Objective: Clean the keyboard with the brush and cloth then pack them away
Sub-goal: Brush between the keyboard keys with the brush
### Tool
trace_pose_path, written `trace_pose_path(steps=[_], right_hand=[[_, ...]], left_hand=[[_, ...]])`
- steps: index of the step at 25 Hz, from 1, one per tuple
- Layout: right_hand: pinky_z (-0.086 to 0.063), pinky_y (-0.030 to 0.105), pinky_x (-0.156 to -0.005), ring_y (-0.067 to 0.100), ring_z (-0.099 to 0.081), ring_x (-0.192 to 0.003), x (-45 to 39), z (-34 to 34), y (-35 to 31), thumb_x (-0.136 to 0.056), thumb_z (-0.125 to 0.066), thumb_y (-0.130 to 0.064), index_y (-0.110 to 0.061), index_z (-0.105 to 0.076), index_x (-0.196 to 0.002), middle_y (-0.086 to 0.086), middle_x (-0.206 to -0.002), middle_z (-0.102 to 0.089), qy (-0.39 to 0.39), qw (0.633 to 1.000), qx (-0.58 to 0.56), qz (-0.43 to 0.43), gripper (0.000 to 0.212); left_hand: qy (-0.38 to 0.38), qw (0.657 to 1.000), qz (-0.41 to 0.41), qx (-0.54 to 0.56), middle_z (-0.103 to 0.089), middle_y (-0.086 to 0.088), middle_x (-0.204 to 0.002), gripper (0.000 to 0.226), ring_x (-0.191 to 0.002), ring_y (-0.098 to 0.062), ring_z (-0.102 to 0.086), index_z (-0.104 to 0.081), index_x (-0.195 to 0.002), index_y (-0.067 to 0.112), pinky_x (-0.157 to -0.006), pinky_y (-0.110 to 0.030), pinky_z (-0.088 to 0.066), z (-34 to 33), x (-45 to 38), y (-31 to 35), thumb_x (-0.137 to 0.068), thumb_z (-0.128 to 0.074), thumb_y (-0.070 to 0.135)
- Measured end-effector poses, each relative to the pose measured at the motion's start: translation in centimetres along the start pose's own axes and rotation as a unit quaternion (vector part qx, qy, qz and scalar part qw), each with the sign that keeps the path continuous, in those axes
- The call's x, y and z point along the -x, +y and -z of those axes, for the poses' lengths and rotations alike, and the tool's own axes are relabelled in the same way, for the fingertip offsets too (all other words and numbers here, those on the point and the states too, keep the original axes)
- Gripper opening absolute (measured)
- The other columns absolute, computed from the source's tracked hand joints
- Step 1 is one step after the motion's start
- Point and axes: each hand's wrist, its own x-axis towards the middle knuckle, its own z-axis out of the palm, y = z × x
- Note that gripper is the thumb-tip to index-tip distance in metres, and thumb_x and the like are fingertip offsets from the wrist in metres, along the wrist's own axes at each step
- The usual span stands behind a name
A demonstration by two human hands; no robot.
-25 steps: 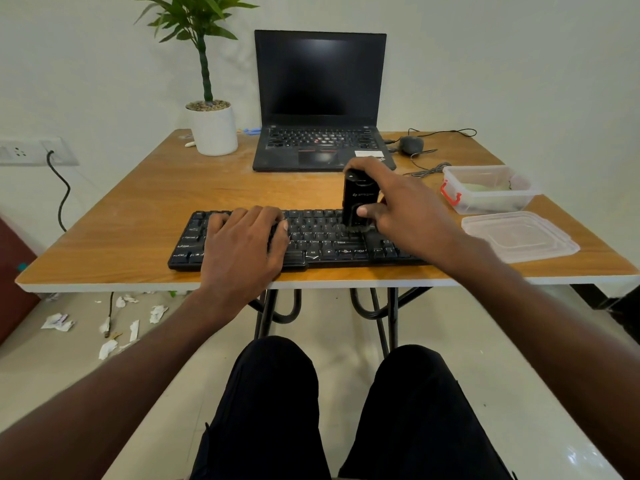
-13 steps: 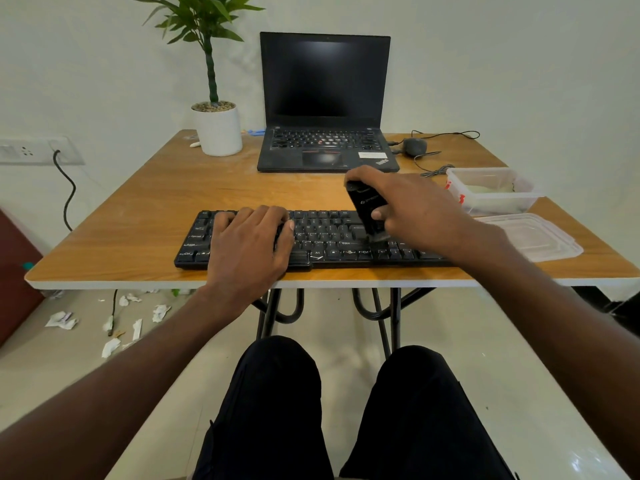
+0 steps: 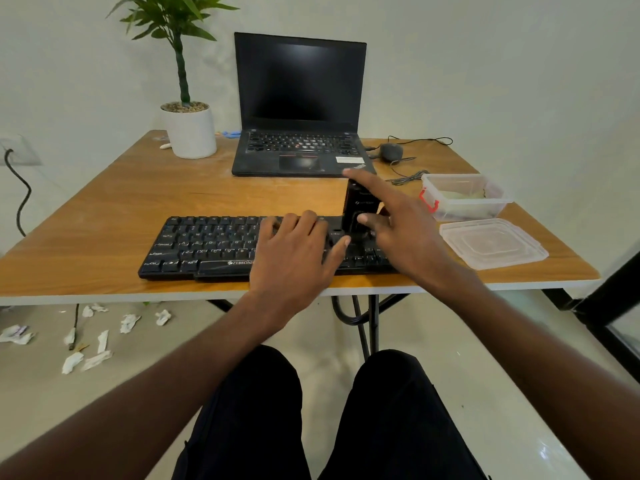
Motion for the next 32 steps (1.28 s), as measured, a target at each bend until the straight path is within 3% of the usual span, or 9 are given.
trace_pose_path(steps=[2, 5, 8, 10, 16, 20, 24, 28, 32], right_hand=[[-0.06, 0.038, -0.081, 0.019, -0.064, -0.113, -0.1, 0.2, 0.6, -0.098, -0.065, -0.01, -0.048, -0.033, -0.153, 0.003, -0.132, -0.064, -0.02, 0.997, 0.078, 0.007, 0.075], [-0.052, 0.036, -0.069, 0.025, -0.064, -0.107, 0.1, 0.9, 1.7, -0.095, -0.066, -0.008, -0.046, -0.029, -0.154, 0.006, -0.123, -0.065, 0.034, 0.98, 0.184, -0.063, 0.078], [-0.06, 0.037, -0.077, 0.019, -0.066, -0.108, 0.4, 0.5, 1.4, -0.097, -0.063, -0.004, -0.042, -0.035, -0.153, 0.002, -0.127, -0.066, 0.065, 0.996, 0.043, -0.04, 0.073], [-0.062, 0.034, -0.083, 0.016, -0.067, -0.111, 0.5, -0.2, 0.8, -0.1, -0.062, -0.005, -0.043, -0.036, -0.154, 0.001, -0.133, -0.064, 0.025, 0.999, -0.026, -0.011, 0.071], [-0.051, 0.036, -0.067, 0.026, -0.065, -0.103, 0.0, 0.9, 1.7, -0.093, -0.066, -0.004, -0.045, -0.03, -0.154, 0.008, -0.12, -0.065, 0.051, 0.977, 0.191, -0.076, 0.082], [-0.062, 0.037, -0.081, 0.017, -0.065, -0.108, 0.7, 0.4, 1.7, -0.098, -0.065, -0.008, -0.046, -0.035, -0.153, 0.001, -0.133, -0.063, 0.026, 0.999, -0.004, -0.026, 0.073], [-0.059, 0.038, -0.077, 0.022, -0.065, -0.108, 0.7, 1.7, 3.1, -0.096, -0.063, -0.004, -0.041, -0.029, -0.154, 0.004, -0.127, -0.063, 0.073, 0.99, 0.089, -0.085, 0.076], [-0.053, 0.017, -0.08, 0.006, -0.061, -0.111, 1.6, 2.5, 3.3, -0.098, -0.059, 0.002, -0.047, -0.035, -0.151, -0.004, -0.127, -0.062, 0.081, 0.993, -0.033, -0.078, 0.076], [-0.06, 0.038, -0.075, 0.019, -0.062, -0.11, 1.8, 2.5, 4.2, -0.095, -0.057, 0.006, -0.049, -0.031, -0.151, 0.005, -0.125, -0.062, 0.033, 0.993, 0.082, -0.081, 0.082]], left_hand=[[0.002, 1.0, 0.01, -0.02, -0.062, 0.0, -0.12, 0.06, -0.11, -0.022, -0.057, -0.065, -0.122, 0.022, -0.098, -0.045, -0.039, -0.2, 0.1, -0.1, -0.11, -0.024, 0.063], [0.003, 0.999, 0.018, -0.034, -0.061, 0.0, -0.118, 0.062, -0.107, -0.022, -0.055, -0.065, -0.12, 0.02, -0.094, -0.044, -0.039, -0.1, 0.1, 0.2, -0.11, -0.023, 0.064], [-0.003, 0.999, 0.019, -0.039, -0.06, -0.001, -0.119, 0.061, -0.107, -0.023, -0.054, -0.065, -0.121, 0.019, -0.092, -0.044, -0.039, 0.0, 0.1, 0.2, -0.11, -0.023, 0.062], [-0.002, 0.999, 0.021, -0.04, -0.06, -0.001, -0.12, 0.056, -0.108, -0.023, -0.054, -0.065, -0.12, 0.019, -0.092, -0.044, -0.039, 0.1, 0.2, 0.1, -0.11, -0.025, 0.058], [-0.003, 0.999, 0.019, -0.037, -0.059, 0.0, -0.121, 0.054, -0.108, -0.021, -0.053, -0.065, -0.121, 0.02, -0.092, -0.042, -0.037, 0.2, 0.2, 0.2, -0.109, -0.025, 0.055], [0.004, 0.999, 0.016, -0.039, -0.059, 0.0, -0.121, 0.052, -0.108, -0.022, -0.053, -0.064, -0.122, 0.021, -0.092, -0.043, -0.037, 0.2, 0.3, 0.2, -0.11, -0.026, 0.055], [0.004, 0.999, 0.014, -0.034, -0.058, 0.001, -0.123, 0.052, -0.11, -0.022, -0.053, -0.064, -0.123, 0.024, -0.094, -0.043, -0.038, 0.0, 0.2, 0.2, -0.11, -0.025, 0.056], [0.0, 0.999, 0.014, -0.031, -0.058, 0.0, -0.123, 0.053, -0.111, -0.022, -0.052, -0.064, -0.124, 0.023, -0.094, -0.043, -0.038, 0.0, 0.2, 0.1, -0.11, -0.025, 0.056], [0.004, 0.999, 0.018, -0.027, -0.059, 0.0, -0.123, 0.052, -0.111, -0.023, -0.052, -0.065, -0.124, 0.023, -0.094, -0.044, -0.037, 0.0, 0.2, 0.1, -0.109, -0.027, 0.055]])
